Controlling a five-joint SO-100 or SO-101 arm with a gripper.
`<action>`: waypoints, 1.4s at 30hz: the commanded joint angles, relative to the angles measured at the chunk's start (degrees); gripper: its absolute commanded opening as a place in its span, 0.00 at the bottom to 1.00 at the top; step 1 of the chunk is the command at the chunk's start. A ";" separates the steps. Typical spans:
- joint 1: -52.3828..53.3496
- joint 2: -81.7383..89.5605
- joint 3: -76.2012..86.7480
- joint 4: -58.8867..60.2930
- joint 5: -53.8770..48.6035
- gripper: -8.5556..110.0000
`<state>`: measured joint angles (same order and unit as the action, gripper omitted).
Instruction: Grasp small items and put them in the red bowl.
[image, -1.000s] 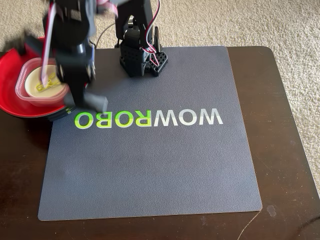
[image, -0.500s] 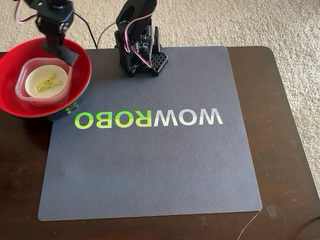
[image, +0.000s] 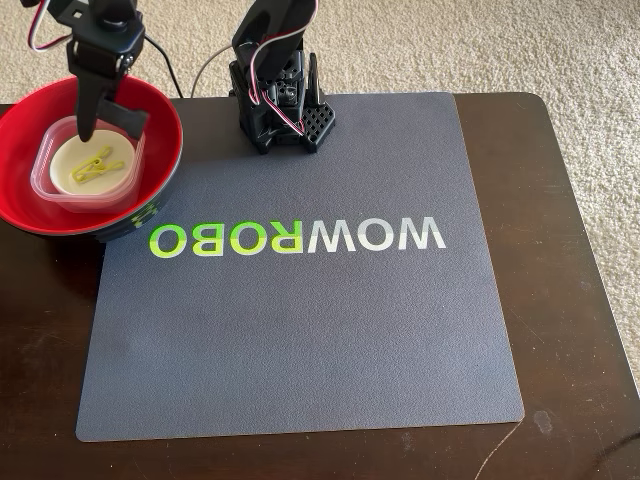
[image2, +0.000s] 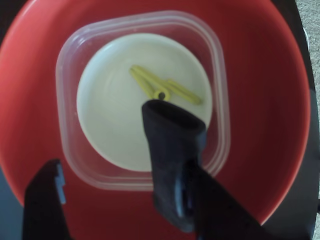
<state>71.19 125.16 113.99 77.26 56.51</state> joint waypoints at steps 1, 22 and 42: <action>-0.53 -7.65 -3.08 -1.23 -0.62 0.33; -5.80 -27.42 -29.88 20.74 -13.80 0.38; -19.07 -26.63 -33.57 20.65 -16.96 0.35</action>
<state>54.67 95.27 81.56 98.44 40.17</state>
